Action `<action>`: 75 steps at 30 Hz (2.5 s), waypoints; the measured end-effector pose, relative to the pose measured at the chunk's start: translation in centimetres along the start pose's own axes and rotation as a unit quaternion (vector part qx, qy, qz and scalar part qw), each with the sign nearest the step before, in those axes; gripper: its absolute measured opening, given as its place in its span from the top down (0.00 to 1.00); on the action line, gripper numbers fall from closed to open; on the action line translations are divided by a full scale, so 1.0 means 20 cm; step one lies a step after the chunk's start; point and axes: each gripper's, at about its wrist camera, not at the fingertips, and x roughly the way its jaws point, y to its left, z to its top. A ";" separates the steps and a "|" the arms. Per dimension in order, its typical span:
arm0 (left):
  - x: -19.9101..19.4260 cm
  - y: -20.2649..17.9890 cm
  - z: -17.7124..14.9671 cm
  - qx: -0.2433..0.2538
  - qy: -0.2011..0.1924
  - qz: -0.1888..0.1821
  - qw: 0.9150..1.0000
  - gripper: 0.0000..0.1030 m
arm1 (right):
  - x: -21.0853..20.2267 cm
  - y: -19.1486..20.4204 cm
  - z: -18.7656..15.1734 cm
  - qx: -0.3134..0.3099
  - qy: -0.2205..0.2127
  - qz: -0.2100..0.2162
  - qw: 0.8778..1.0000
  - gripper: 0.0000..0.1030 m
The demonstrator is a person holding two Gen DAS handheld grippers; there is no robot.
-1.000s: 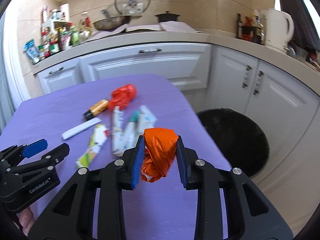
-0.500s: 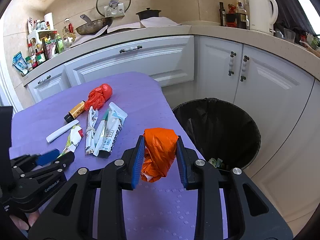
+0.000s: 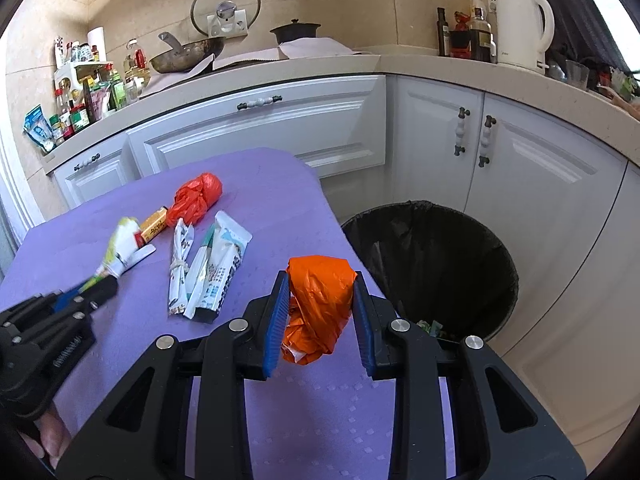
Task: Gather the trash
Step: 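Carry the orange bag and yellow-green wrapper over the black bin with both tools, then open both tools to drop the bag and wrapper into the bin, then grasp the white toothpaste tube with the right tool while the left tool grasps the flat white tube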
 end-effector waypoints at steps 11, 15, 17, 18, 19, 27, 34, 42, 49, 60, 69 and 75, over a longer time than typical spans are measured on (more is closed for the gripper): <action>-0.05 -0.17 0.15 0.014 -0.038 -0.050 0.998 0.82 | -0.02 -0.18 0.10 0.015 -0.024 -0.043 0.999 0.71; -0.03 -0.26 0.18 0.030 -0.043 -0.066 0.996 0.82 | 0.00 -0.27 0.15 0.024 -0.032 -0.063 0.997 0.71; -0.02 -0.33 0.19 0.040 -0.045 -0.074 0.995 0.82 | 0.01 -0.33 0.17 0.028 -0.034 -0.073 0.996 0.71; -0.01 -0.35 0.20 0.043 -0.045 -0.077 0.995 0.82 | 0.02 -0.34 0.17 0.029 -0.034 -0.076 0.996 0.71; 0.00 -0.37 0.20 0.047 -0.045 -0.081 0.995 0.82 | 0.02 -0.37 0.18 0.031 -0.034 -0.080 0.996 0.71; 0.09 -0.58 0.21 0.075 -0.035 -0.098 0.992 0.82 | 0.09 -0.53 0.20 0.046 -0.030 -0.099 0.994 0.71; 0.19 -0.72 0.20 0.094 -0.019 -0.102 0.990 0.82 | 0.14 -0.64 0.19 0.056 -0.024 -0.102 0.993 0.71; 0.27 -0.83 0.23 0.104 -0.011 -0.103 0.989 0.82 | 0.21 -0.70 0.20 0.060 -0.018 -0.102 0.993 0.71; 0.33 -0.90 0.26 0.106 -0.003 -0.104 0.989 0.82 | 0.27 -0.75 0.20 0.068 -0.014 -0.108 0.992 0.71; 0.39 -0.91 0.25 0.104 0.019 -0.101 0.989 0.62 | 0.33 -0.81 0.19 0.081 0.001 -0.109 0.991 0.60; 0.35 -0.84 0.27 0.089 0.011 -0.092 0.992 0.50 | 0.29 -0.74 0.21 0.075 -0.005 -0.110 0.991 0.59; 0.29 -0.72 0.27 0.079 0.007 -0.077 0.994 0.50 | 0.27 -0.64 0.22 0.066 -0.002 -0.098 0.993 0.59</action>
